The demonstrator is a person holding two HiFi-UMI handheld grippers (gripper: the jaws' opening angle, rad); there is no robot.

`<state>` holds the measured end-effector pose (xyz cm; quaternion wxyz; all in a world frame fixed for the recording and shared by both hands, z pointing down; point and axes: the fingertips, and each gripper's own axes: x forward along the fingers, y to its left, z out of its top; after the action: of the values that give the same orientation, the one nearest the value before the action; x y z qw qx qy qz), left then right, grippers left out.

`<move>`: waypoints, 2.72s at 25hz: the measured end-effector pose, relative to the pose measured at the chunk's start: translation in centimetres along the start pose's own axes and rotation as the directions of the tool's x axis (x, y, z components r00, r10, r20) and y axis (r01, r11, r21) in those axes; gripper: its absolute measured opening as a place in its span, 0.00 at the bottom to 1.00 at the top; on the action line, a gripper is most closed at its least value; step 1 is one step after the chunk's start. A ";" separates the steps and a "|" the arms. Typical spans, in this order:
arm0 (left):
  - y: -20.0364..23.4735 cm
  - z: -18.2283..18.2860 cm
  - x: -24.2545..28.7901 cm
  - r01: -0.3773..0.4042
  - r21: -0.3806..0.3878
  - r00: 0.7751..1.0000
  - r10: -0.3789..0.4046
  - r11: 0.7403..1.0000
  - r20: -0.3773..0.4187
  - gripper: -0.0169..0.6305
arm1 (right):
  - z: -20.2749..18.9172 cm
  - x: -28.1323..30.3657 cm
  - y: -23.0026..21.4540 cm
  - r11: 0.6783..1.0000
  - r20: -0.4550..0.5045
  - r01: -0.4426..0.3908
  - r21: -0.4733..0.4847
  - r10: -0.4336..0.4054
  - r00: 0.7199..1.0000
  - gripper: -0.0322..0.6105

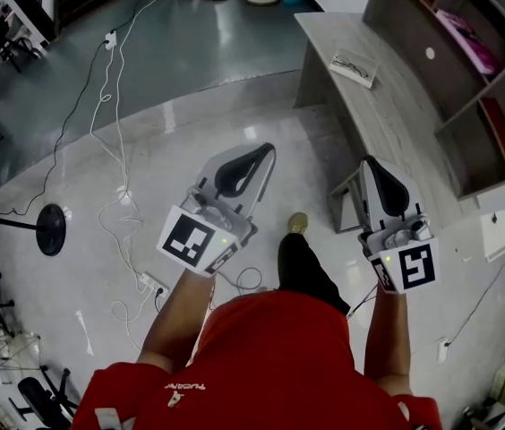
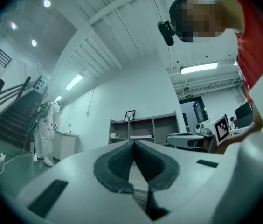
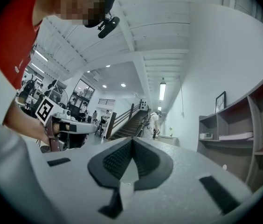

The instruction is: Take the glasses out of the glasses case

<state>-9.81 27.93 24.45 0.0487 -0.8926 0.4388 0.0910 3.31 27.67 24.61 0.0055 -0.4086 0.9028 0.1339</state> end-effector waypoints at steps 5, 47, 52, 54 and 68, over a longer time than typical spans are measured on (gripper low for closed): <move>3.7 -1.2 6.2 -0.010 0.024 1.000 0.011 1.000 -0.018 0.04 | -3.3 3.7 -5.8 1.000 -0.040 0.007 0.019 -0.007 0.999 0.06; 24.5 -13.5 40.6 0.323 -0.052 0.937 -0.327 0.945 -0.120 0.04 | -22.1 29.1 -31.2 0.992 -0.413 0.089 -0.088 -0.118 0.903 0.06; 25.6 -15.1 42.2 0.360 -0.077 0.921 -0.367 0.930 -0.130 0.04 | -25.9 30.5 -31.5 0.992 -0.519 0.040 -0.123 -0.099 0.849 0.06; 25.7 -15.8 42.9 0.362 -0.079 0.920 -0.369 0.929 -0.133 0.04 | -27.5 30.7 -31.7 0.990 -0.544 0.003 -0.143 -0.081 0.835 0.06; 25.9 -18.7 45.2 0.283 -0.084 0.936 -0.294 0.955 -0.192 0.04 | -39.0 30.4 -32.6 0.966 -0.754 -0.246 -0.074 0.107 0.648 0.10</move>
<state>-1.04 -25.98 33.32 -0.0080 -0.9529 0.3030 0.0038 11.07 -24.86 50.85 -0.4115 -0.3364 0.8465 0.0316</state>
